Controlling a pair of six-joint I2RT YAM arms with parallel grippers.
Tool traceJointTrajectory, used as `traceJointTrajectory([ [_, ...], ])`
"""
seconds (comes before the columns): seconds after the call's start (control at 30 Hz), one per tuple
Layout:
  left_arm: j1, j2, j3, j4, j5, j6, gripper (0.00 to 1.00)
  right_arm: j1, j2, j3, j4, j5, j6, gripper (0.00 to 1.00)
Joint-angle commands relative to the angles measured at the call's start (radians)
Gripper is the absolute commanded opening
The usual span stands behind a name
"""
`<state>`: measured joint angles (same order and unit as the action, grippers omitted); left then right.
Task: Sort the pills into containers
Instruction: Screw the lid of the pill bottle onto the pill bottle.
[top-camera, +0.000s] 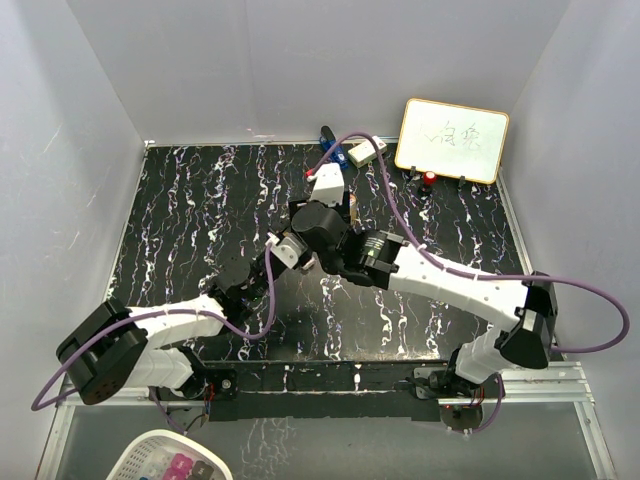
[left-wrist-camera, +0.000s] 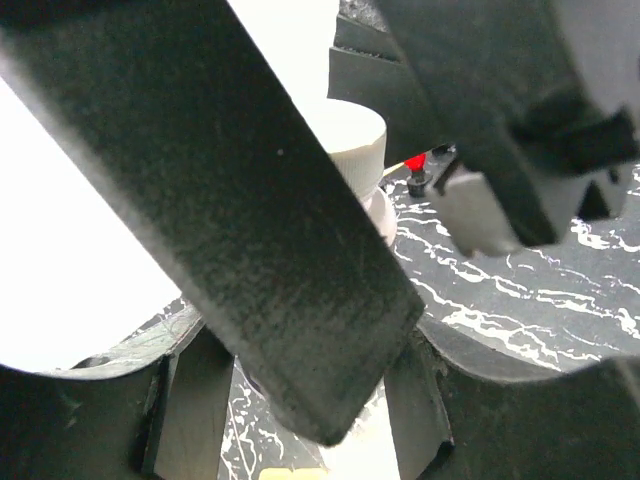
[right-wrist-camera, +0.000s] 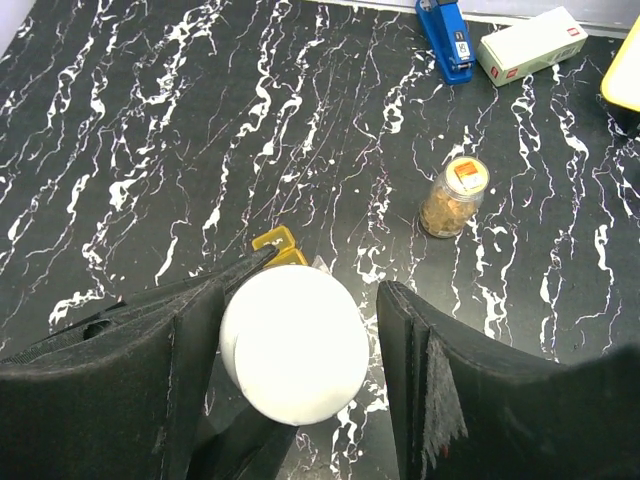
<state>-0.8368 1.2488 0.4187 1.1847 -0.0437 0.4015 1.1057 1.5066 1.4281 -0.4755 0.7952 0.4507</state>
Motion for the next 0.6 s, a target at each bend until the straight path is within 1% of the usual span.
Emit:
traceJointTrajectory([
  [0.0,-0.027,-0.073,0.1,0.226,0.075,0.031,0.0,0.038,-0.028,-0.029,-0.053,-0.042,-0.012,0.62],
  [0.23,-0.027,-0.05,0.124,0.172,0.01,0.039,0.0,0.127,-0.136,0.011,-0.075,0.019,-0.033,0.68],
  [0.33,-0.027,-0.039,0.136,0.141,-0.002,0.039,0.0,0.144,-0.193,0.018,-0.06,-0.004,-0.051,0.71],
  [0.5,-0.026,-0.024,0.146,0.104,0.008,0.014,0.0,0.144,-0.283,-0.017,0.018,-0.044,-0.09,0.73],
  [0.57,-0.026,-0.013,0.149,0.095,0.004,0.006,0.0,0.144,-0.297,-0.014,0.018,-0.049,-0.099,0.72],
])
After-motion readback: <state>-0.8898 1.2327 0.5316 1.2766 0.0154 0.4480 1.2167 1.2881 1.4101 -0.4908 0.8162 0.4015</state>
